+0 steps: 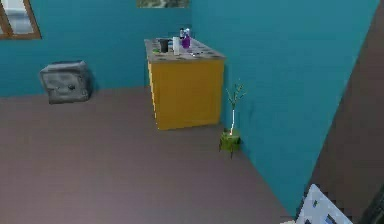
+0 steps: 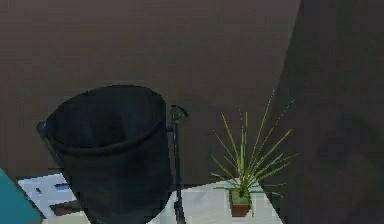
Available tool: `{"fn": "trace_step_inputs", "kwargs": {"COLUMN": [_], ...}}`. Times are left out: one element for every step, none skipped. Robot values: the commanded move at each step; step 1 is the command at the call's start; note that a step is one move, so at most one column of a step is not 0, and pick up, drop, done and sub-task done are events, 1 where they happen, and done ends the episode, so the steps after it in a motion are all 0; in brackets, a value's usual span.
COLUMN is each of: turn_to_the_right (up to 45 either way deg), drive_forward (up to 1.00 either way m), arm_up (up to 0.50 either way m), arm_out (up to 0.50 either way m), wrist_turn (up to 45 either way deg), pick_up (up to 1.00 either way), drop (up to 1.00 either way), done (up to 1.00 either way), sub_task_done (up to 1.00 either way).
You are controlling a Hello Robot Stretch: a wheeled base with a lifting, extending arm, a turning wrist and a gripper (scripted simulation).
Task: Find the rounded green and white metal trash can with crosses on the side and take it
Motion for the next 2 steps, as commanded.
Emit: {"fn": "trace_step_inputs", "kwargs": {"turn_to_the_right": [45.0,36.0], "drive_forward": [0.0,0.0], "arm_up": [0.0,0.0], "arm_out": [0.0,0.0], "wrist_turn": [0.0,0.0], "pick_up": [0.0,0.0], "drop": [0.0,0.0], "done": [0.0,0.0], "sub_task_done": [0.0,0.0]}}
